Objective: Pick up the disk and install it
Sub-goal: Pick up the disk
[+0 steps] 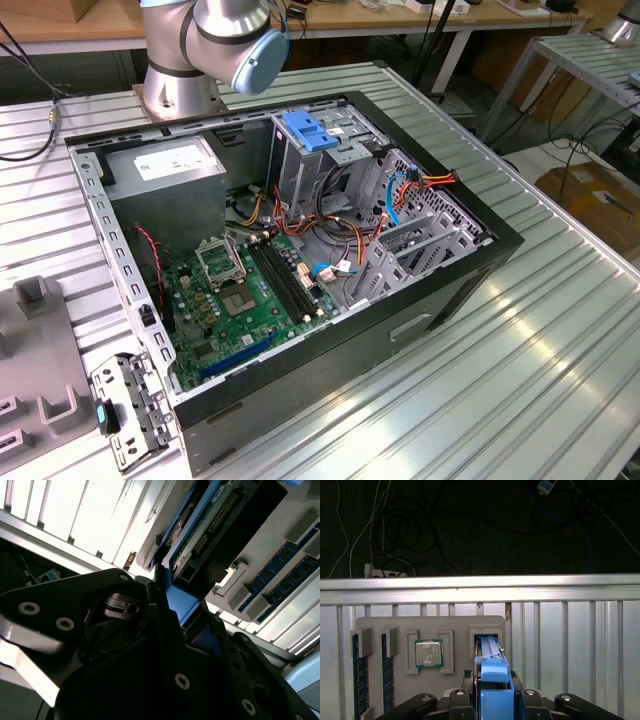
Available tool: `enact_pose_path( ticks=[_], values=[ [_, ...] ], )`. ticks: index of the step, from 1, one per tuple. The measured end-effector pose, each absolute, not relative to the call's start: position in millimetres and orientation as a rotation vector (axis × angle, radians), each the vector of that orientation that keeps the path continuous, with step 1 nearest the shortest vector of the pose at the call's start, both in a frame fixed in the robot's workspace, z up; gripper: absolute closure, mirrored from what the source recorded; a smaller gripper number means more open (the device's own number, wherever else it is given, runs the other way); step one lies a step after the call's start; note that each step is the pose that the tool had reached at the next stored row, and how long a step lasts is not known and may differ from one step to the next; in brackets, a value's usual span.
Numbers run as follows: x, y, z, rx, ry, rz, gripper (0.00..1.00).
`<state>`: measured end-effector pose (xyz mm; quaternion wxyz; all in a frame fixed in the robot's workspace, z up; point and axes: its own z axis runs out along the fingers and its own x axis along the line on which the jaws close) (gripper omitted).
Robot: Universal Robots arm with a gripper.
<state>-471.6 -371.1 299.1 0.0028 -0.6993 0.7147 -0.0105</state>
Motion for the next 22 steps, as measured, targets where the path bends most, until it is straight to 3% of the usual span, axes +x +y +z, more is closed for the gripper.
enact_pose_path(
  ticks=[22],
  values=[
    [-471.6,-367.5,300.0,-2.193,2.242,-0.033,0.63]
  ],
)
